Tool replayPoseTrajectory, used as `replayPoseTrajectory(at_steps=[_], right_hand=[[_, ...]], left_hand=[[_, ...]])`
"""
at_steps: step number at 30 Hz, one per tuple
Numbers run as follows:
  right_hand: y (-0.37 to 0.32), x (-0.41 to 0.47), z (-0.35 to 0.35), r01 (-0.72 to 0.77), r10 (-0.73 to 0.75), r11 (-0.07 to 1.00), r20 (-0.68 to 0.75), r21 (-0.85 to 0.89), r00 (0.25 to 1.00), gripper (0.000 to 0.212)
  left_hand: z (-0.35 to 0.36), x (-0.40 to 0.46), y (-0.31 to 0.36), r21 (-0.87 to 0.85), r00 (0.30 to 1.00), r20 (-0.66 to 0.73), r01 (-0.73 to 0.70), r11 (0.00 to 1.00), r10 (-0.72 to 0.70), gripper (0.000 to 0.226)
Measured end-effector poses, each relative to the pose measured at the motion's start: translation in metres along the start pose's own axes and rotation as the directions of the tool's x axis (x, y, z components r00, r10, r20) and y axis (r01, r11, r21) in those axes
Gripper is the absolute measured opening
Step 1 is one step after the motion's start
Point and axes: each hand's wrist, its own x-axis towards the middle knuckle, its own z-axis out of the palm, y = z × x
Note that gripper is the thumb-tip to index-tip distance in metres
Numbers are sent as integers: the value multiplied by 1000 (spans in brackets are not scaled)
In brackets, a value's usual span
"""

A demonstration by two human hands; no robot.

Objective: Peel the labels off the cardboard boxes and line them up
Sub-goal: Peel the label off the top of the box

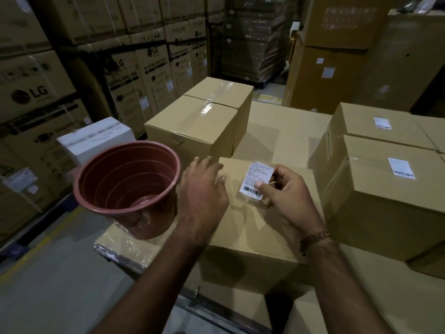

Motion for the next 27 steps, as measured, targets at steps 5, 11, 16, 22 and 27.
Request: replayPoseTrajectory(at_steps=[5,11,16,22,27], right_hand=[[-20,23,62,50,-50,998,9,-42,999,9],[-34,48,161,89,-87,993,28,-75,996,7],[-30,63,227,101,-95,961,35,-256,995,3],[-29,67,280,41,-17,910,62,-412,998,24],[-27,73,306,-4,58,792,70,-611,996,53]], left_hand=[[-50,29,-59,-5,987,-156,31,1000,-31,37],[-88,63,-155,-24,958,-235,161,987,-162,37],[-106,79,-213,-17,950,-220,224,974,-222,37],[-112,88,-258,-21,955,-178,236,971,-236,40],[-111,92,-277,-67,956,-139,250,966,-257,41]])
